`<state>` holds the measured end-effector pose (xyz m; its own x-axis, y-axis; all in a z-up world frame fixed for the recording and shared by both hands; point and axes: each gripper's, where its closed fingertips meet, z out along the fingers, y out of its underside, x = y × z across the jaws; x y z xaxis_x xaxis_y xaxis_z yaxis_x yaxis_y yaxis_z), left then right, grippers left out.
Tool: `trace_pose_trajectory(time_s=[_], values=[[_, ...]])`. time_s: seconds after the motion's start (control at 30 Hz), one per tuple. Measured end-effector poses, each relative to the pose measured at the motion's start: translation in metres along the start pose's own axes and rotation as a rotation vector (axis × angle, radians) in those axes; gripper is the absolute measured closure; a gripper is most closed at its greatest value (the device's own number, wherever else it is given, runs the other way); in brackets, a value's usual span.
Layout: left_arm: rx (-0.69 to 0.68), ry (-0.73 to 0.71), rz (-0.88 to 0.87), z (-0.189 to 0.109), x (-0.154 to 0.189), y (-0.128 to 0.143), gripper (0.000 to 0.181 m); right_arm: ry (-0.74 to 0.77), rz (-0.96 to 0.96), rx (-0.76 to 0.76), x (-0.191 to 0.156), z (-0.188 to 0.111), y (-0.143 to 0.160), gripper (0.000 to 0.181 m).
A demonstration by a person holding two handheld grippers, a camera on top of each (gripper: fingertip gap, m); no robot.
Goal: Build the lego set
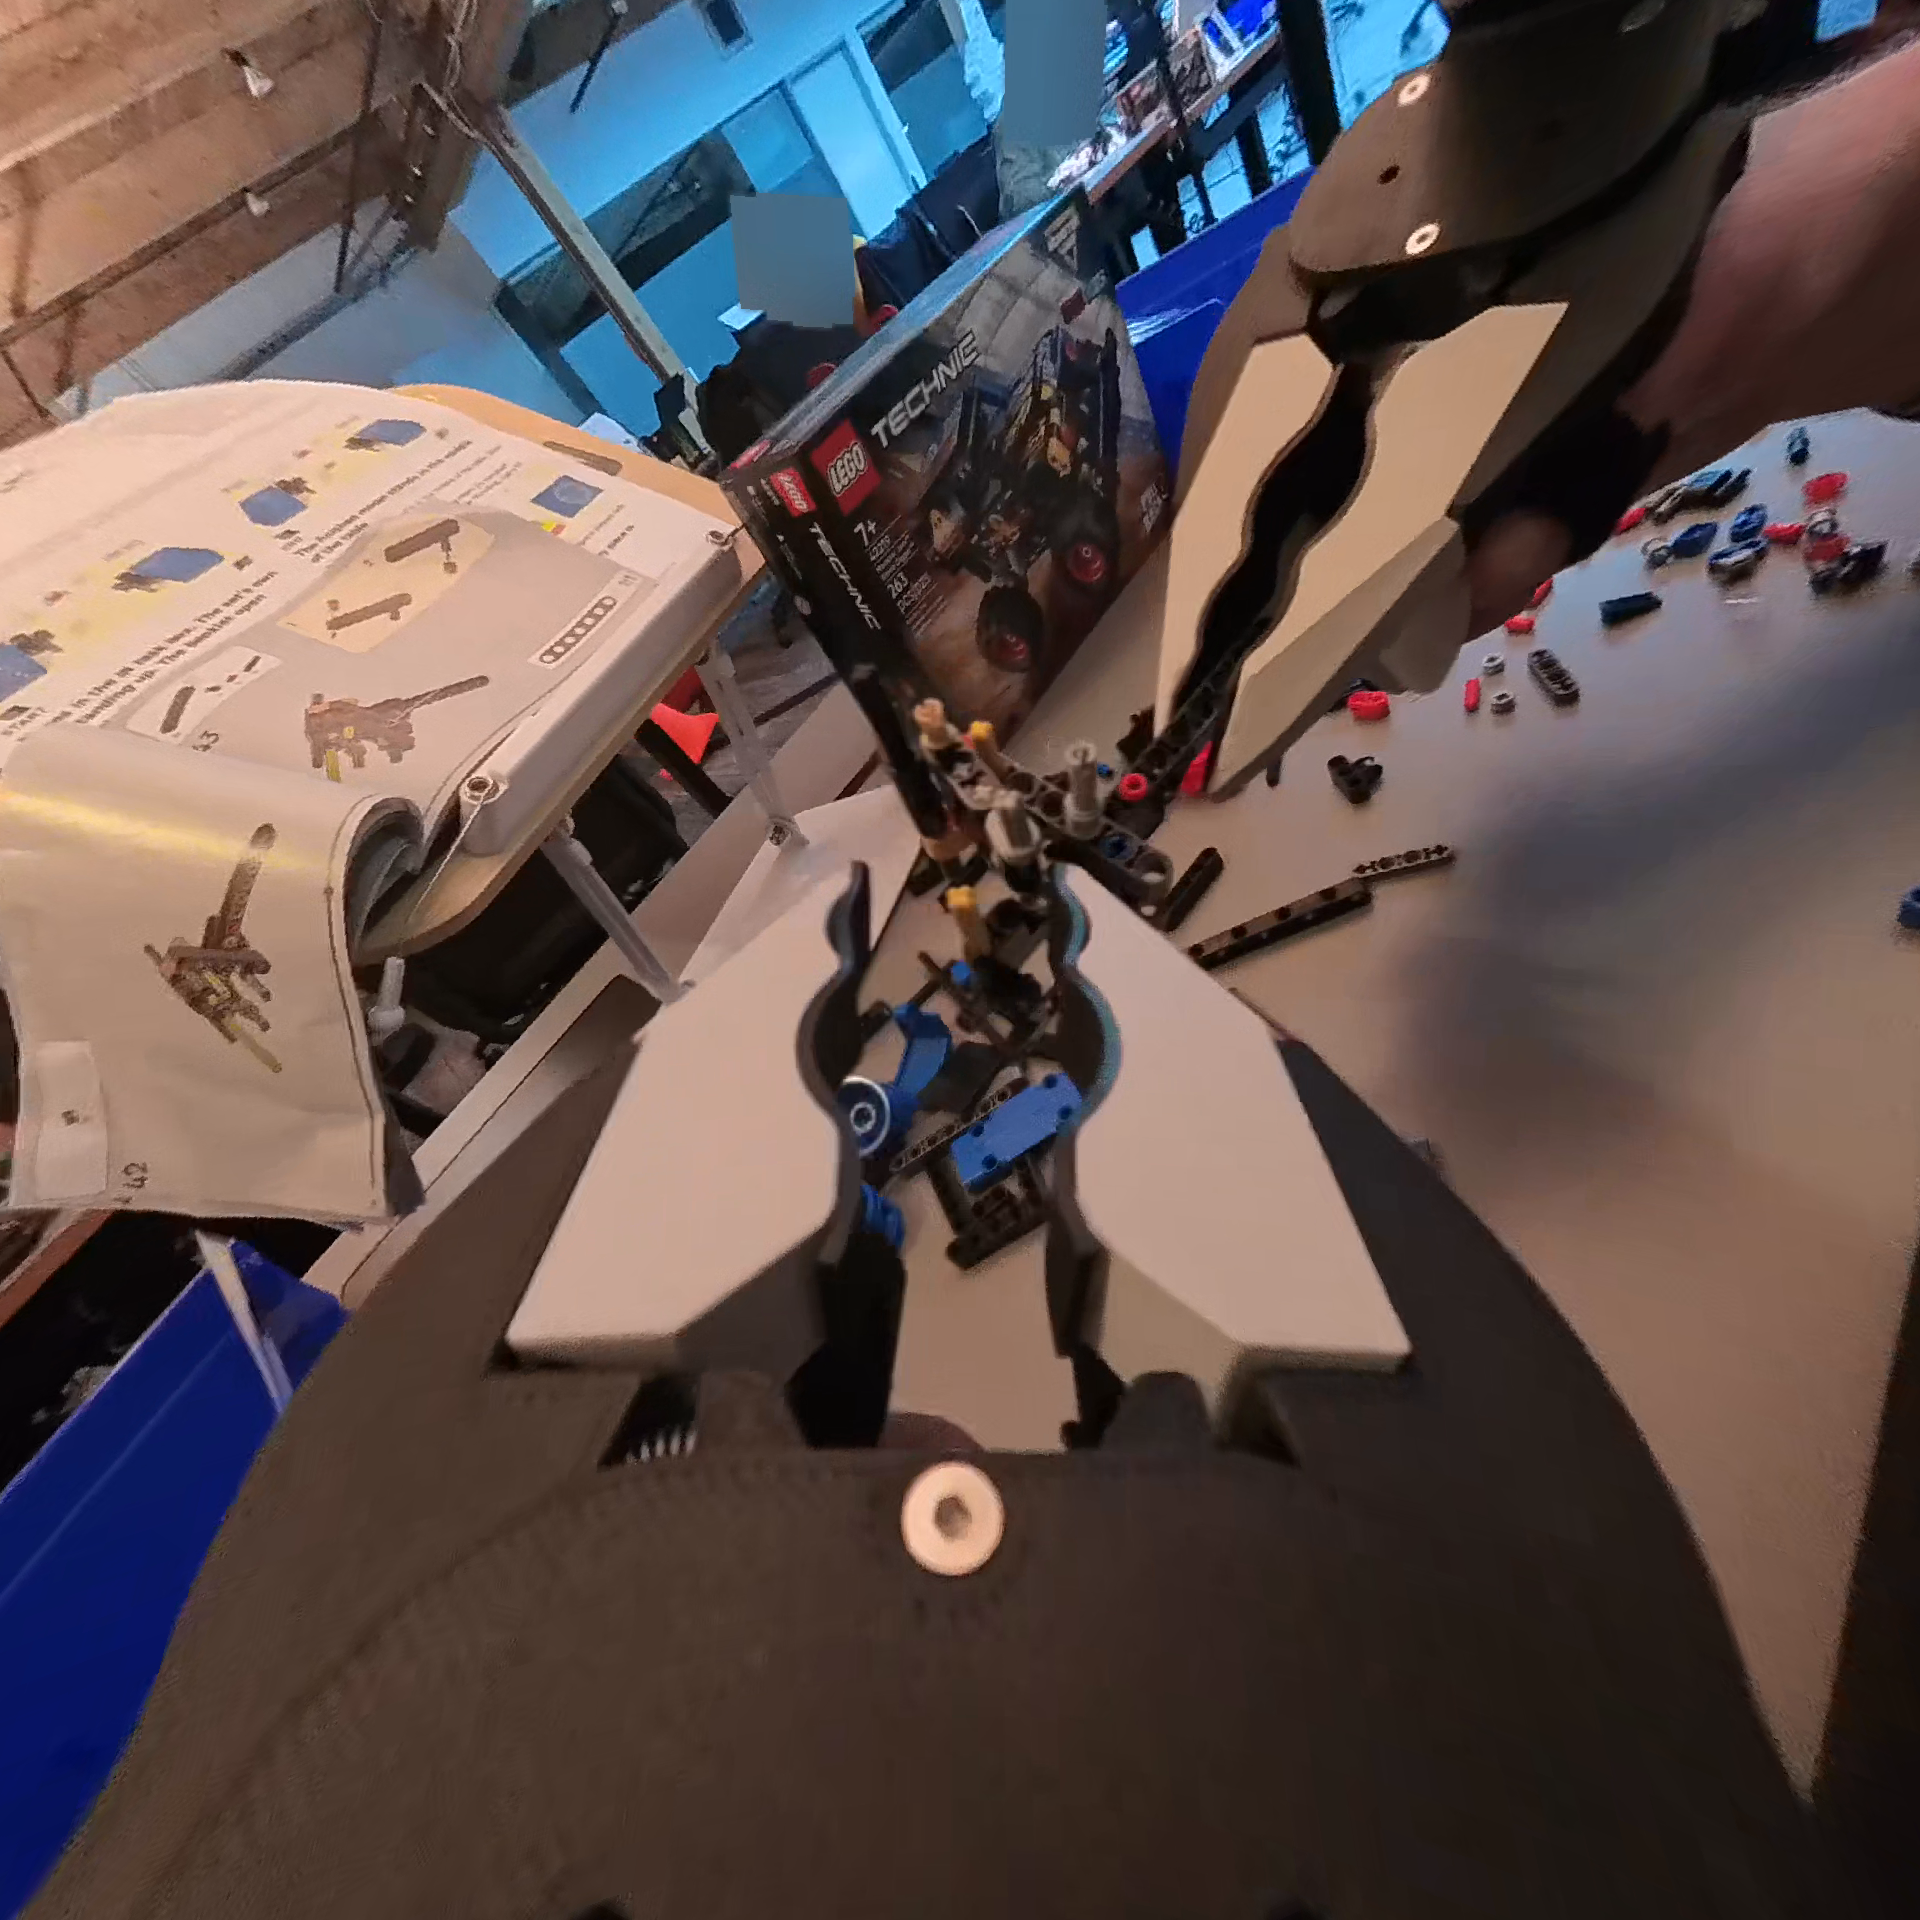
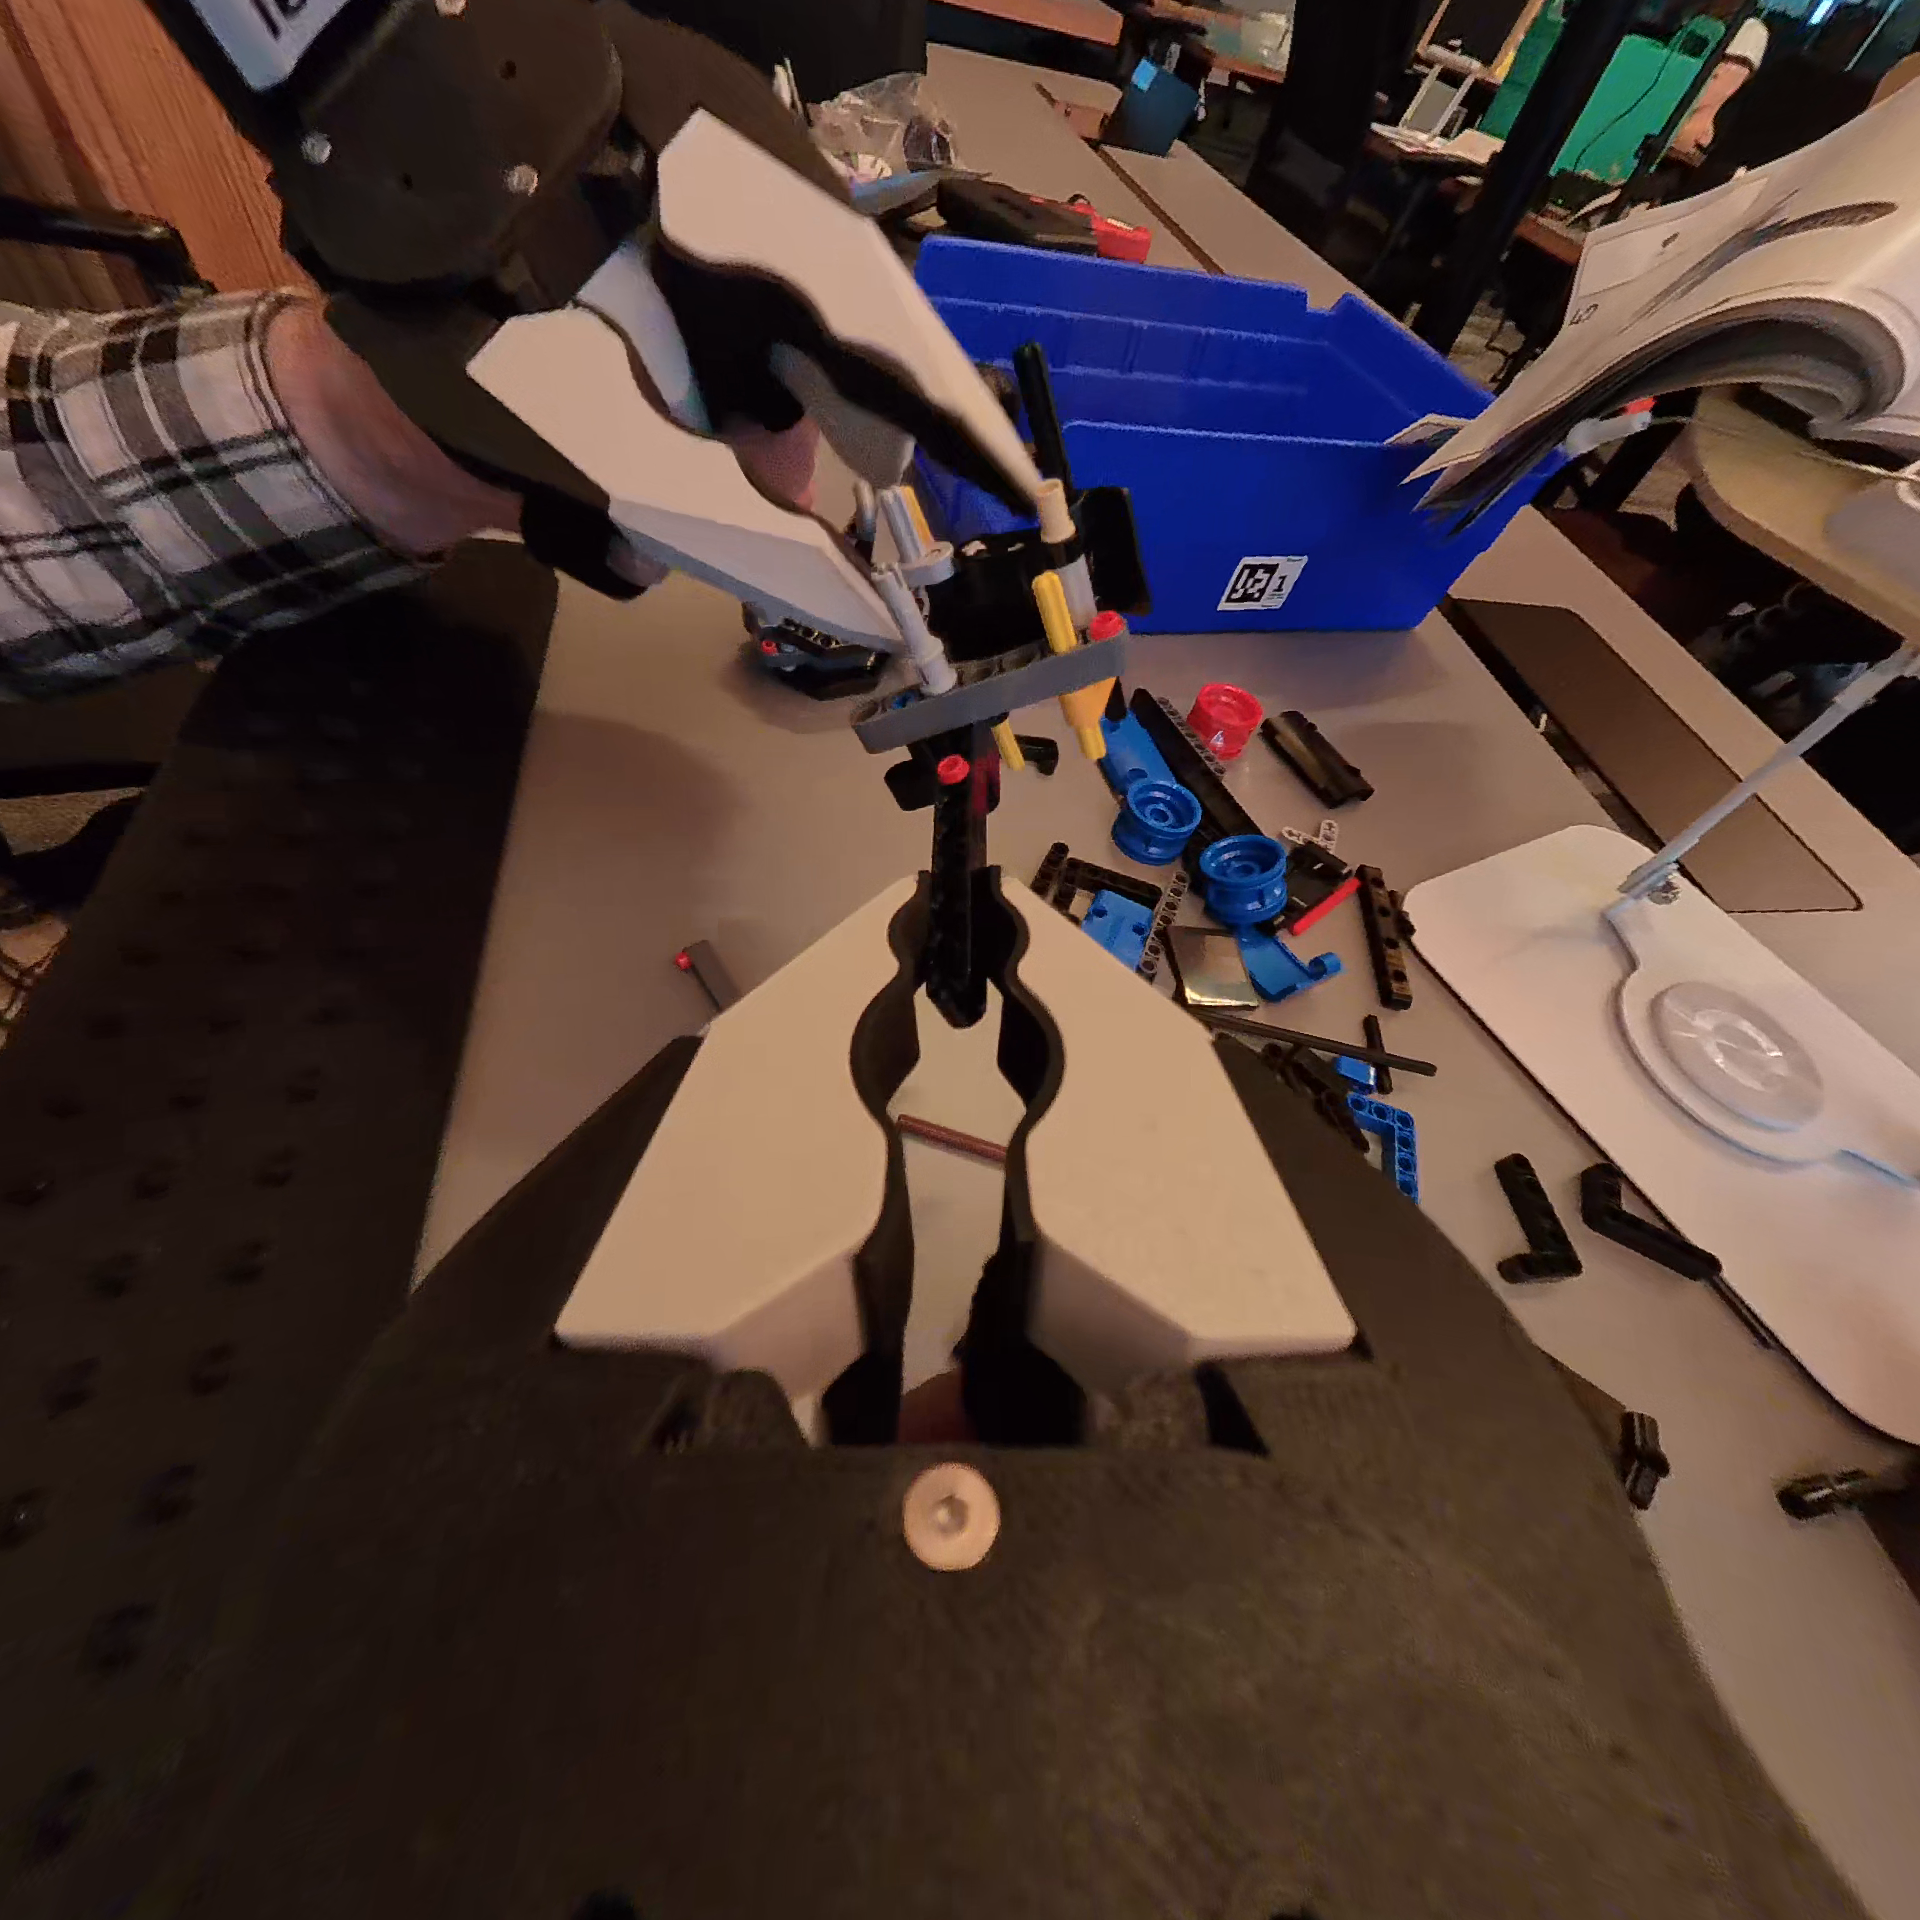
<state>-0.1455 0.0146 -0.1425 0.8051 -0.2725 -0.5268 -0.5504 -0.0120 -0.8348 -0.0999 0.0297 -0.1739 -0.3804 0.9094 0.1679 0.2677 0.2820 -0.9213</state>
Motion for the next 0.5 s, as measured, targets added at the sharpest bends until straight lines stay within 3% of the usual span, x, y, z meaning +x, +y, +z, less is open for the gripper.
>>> trace_pose_trajectory(time_s=[0.23,0.33,0.5], values=[[-0.021,0.208,0.032,-0.005,0.015,-0.004,0.124,-0.146,-0.019,0.002,-0.023,0.001,0.003,0.175],[-0.023,0.325,0.056,-0.007,0.029,-0.005,0.142,-0.183,-0.001,0.005,-0.026,-0.001,0.004,0.176],[0.004,0.289,0.027,-0.002,0.024,-0.007,0.148,-0.195,0.055,0.031,-0.022,-0.005,0.002,0.176]])
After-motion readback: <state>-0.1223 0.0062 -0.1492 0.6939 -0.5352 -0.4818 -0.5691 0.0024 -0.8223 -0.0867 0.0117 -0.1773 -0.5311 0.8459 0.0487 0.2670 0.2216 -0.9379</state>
